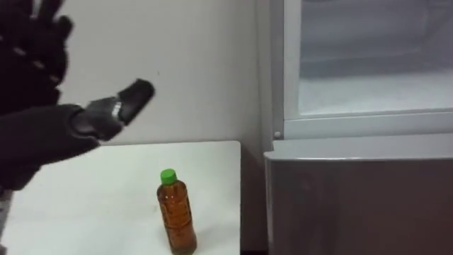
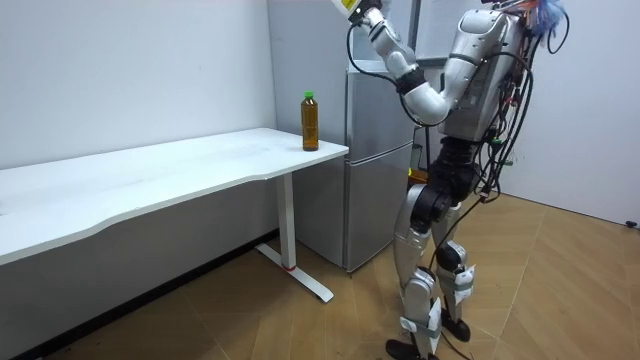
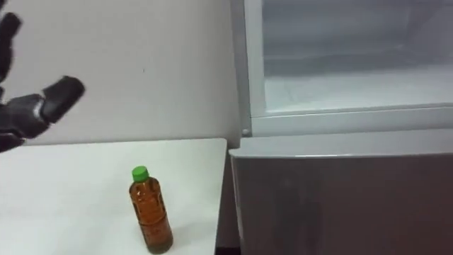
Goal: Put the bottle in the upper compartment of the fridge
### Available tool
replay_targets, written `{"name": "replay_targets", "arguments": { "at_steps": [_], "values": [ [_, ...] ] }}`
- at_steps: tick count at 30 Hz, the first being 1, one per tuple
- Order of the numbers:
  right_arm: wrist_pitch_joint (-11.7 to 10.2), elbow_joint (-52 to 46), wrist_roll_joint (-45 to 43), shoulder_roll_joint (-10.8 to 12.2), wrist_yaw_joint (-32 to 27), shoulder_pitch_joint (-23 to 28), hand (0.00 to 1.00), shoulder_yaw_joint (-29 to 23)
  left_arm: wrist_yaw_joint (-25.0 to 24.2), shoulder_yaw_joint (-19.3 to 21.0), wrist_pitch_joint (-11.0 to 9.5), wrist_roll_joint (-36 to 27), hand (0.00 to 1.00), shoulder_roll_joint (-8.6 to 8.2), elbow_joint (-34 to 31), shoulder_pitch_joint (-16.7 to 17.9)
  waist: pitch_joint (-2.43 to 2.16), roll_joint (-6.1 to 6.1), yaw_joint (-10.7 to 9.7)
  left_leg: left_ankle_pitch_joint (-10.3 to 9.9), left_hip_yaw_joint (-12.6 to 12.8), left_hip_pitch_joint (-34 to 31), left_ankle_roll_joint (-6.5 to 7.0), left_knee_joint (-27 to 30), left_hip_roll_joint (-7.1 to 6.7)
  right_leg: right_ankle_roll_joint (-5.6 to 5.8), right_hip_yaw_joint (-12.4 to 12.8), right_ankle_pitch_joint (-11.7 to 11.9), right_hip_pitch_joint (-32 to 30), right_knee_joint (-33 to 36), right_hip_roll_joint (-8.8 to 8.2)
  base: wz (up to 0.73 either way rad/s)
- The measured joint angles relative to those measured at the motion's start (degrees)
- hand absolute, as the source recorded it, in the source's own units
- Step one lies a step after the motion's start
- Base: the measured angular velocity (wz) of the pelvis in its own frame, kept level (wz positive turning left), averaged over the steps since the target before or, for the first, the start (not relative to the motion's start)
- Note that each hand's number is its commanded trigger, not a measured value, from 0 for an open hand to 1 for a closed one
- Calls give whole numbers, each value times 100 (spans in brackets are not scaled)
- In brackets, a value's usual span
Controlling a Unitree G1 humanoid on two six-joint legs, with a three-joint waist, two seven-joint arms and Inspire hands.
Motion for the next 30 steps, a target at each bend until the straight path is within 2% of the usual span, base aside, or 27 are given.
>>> {"name": "replay_targets", "arguments": {
  "at_steps": [4,7,8,10,13,15,17,21,23,25,28,30],
  "values": [
    [-21,-1,2,-3,122,117,0,-239,473,485,-281,183,0,-1,86,528,7,-5,145,0,-8,12,0,-4,-8,5,-4,-6,9,4,-4,0],
    [-16,-8,48,-2,150,167,0,-304,836,718,-294,221,0,-6,310,893,39,19,227,-1,-30,5,1,2,-12,5,-20,-6,15,4,-5,1],
    [-11,-10,55,-2,143,180,0,-304,901,762,-315,224,0,-14,424,944,35,5,238,-1,-32,8,1,-1,-12,5,-21,-7,19,7,-5,0],
    [8,-251,52,10,102,282,0,-300,1225,889,-353,182,0,-72,917,1270,52,40,230,-1,-54,7,0,-5,-14,5,-20,-8,18,9,-2,0],
    [25,-393,-13,27,26,342,0,-315,1596,879,-363,129,0,-178,1463,1549,60,-9,190,-1,-99,-12,0,-36,-26,7,-53,-13,25,8,-4,7],
    [35,-393,-80,21,-13,337,0,-374,1692,861,-364,80,0,-186,1885,1769,49,-59,175,1,-98,5,0,-80,-35,7,-40,-13,34,9,-7,-2],
    [41,-396,-143,23,-25,339,0,-415,1806,779,-364,69,0,-246,2322,2007,55,-91,134,4,-111,23,-2,-99,-44,9,-37,-14,49,7,-13,-2],
    [43,-398,-135,45,-33,346,0,-419,1868,227,-364,37,0,-296,3816,2423,48,-145,50,0,-177,81,-3,-96,-50,14,-93,-17,137,6,-12,6],
    [38,-423,-202,49,-31,316,0,-440,1857,36,-376,3,0,-369,4499,2455,62,-181,57,0,-157,99,-4,-102,-42,13,-99,-16,140,14,-9,2],
    [21,-417,-321,47,-28,278,0,-528,1866,-77,-377,5,0,-529,5513,2446,68,-195,44,-32,-157,139,-10,-83,-29,13,-129,-15,203,17,-3,0],
    [8,-410,-460,45,21,279,0,-525,1960,-306,-402,-25,0,-623,6147,2479,88,-225,51,-81,-166,70,-16,31,-3,11,-132,-14,198,19,13,0],
    [6,-386,-435,37,30,278,0,-524,1940,-515,-515,-17,0,-608,6703,2453,98,-219,46,-91,-153,81,-12,40,-3,12,-131,-14,208,25,10,0]
  ]
}}
